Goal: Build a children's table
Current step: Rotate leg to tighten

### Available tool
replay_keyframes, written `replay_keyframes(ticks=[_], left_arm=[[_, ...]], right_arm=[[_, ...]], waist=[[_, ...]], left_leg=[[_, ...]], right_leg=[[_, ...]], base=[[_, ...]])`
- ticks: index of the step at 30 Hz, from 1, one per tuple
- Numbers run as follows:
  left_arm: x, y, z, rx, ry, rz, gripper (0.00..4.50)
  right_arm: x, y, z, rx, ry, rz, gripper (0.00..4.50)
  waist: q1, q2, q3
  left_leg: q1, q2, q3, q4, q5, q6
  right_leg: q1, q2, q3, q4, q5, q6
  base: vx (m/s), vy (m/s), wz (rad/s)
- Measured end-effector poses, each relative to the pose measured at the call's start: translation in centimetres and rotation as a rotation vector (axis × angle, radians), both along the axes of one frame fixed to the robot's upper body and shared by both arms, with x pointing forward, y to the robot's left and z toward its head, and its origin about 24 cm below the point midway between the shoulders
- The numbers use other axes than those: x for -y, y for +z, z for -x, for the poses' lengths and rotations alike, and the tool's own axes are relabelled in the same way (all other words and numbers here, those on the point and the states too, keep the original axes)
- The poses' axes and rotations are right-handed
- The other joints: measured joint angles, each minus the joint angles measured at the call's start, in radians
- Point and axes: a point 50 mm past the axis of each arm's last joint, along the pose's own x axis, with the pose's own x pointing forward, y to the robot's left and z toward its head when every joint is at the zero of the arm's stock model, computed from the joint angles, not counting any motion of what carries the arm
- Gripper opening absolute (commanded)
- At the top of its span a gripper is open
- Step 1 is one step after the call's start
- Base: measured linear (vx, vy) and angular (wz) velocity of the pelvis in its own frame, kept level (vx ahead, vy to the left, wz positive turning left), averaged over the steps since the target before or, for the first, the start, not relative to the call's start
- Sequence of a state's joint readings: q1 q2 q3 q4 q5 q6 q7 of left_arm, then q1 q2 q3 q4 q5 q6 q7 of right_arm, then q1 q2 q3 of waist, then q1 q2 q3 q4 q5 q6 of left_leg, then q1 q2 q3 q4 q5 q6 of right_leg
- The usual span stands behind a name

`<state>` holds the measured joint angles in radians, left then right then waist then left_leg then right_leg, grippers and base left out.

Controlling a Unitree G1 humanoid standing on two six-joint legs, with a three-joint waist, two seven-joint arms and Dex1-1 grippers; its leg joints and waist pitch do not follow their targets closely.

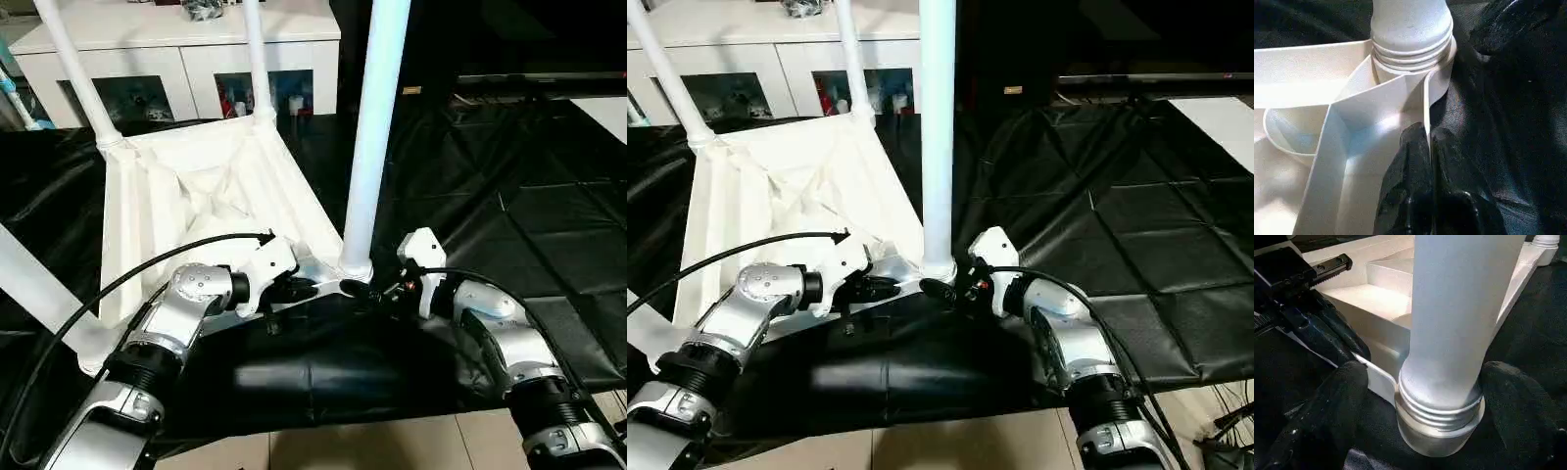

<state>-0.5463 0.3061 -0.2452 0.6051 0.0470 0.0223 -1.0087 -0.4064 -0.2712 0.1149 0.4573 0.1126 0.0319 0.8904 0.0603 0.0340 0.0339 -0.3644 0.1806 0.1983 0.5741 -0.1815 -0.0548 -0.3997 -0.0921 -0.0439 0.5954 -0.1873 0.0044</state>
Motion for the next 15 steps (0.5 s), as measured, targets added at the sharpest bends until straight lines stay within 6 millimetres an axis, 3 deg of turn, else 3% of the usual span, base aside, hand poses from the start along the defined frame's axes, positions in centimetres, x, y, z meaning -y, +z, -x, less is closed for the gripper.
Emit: replay_keyframes(ticks=[15], left_arm=[[0.00, 0.00, 0.00, 0.000, 0.000, 0.000, 0.00]], right_arm=[[0.00, -0.01, 0.00, 0.000, 0.000, 0.000, 3.86]], waist=[[0.000, 0.000, 0.000]], left_leg=[[0.000, 0.000, 0.000, 0.001, 0.000, 0.000]], right_leg=[[0.000, 0.000, 0.000, 0.001, 0.000, 0.000]], base=[[0.000, 0.000, 0.00]])
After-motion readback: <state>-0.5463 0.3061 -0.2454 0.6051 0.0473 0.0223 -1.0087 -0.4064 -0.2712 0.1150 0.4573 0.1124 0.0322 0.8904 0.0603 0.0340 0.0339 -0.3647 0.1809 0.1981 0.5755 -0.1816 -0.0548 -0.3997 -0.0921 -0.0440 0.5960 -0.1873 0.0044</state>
